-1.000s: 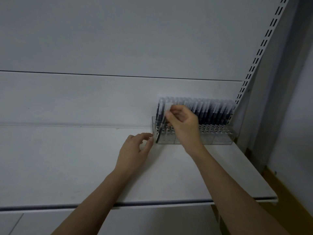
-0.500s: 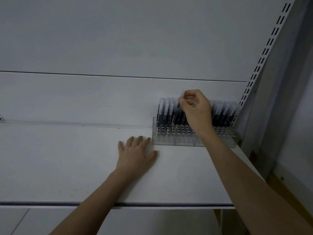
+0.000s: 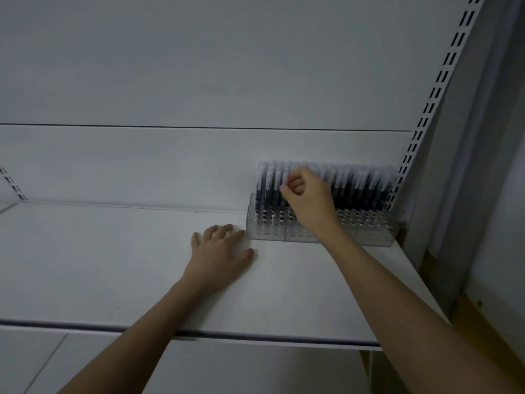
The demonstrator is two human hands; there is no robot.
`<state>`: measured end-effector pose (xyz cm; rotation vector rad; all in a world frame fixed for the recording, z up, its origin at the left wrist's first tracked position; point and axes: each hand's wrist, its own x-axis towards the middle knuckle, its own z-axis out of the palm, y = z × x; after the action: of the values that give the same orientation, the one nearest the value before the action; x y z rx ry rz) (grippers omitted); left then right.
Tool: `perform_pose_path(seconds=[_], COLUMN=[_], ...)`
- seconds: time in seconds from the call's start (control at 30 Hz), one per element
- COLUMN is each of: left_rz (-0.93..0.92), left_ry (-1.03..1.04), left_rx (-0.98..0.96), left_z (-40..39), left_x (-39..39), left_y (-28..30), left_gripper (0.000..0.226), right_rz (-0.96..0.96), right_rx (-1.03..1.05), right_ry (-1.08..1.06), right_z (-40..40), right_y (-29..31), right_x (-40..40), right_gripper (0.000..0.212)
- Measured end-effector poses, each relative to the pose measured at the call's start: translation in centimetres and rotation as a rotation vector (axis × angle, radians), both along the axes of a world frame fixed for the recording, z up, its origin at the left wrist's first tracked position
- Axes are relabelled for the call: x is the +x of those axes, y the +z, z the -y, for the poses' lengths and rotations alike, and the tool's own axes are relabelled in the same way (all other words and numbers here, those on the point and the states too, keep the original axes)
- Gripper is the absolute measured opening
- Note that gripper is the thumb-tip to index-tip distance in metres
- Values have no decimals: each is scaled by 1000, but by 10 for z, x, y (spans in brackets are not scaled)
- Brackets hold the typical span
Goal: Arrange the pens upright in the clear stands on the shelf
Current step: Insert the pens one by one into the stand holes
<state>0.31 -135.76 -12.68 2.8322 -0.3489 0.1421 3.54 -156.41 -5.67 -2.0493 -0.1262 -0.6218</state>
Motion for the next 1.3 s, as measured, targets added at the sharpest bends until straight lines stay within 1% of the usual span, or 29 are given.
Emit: perform_pose_path(seconds=[0.1,0.2,0.27,0.33,0.4,0.47,0.53,0.6,0.7,0.83,0.97,1.17,1.3], left_rz=[5,1,1,6,1,14,73,128,136,87,62,80,90], left_ry=[21,39,49,64,84,86,74,75,140,281,376,486,553], left_rx=[-6,-6,-12,-24,-14,25,69,95,64,-11,13,-9,-11], left_z=[2,2,2,3,1,-4,-14,-31,-69,-141,-236,-396,-484], left_x=[1,0,-1,-4,-7,-8,-10,-14,-24,-51,-88,-141,-168], left_y=[-1,-1,0,2,6,15,31,52,81,102,116,149,156], left_gripper=[88,85,82,80,67,51,48,48,51,57,61,60,62], right_rz=[-79,-118,-92,-21,34,43,38,8,-20,-37,-48,-70,-88], right_rx=[-62,-55,-39,-28,-32,-54,-131,-214,-333,-462,-607,-685,-682], right_ry=[11,22,13,-5,3,64,156,246,325,411,491,591,653], right_z=[1,5,8,10,10,5,-7,-26,-70,-150,-246,-394,-489], right_y=[-15,-23,-23,-18,-9,4,18,30,44,57,66,83,93], right_x=[1,0,-5,-11,-18,-23,-28,-34,-44,-58,-76,-106,-112], right_gripper=[6,17,20,17,10,5,5,12,25,36,42,47,50])
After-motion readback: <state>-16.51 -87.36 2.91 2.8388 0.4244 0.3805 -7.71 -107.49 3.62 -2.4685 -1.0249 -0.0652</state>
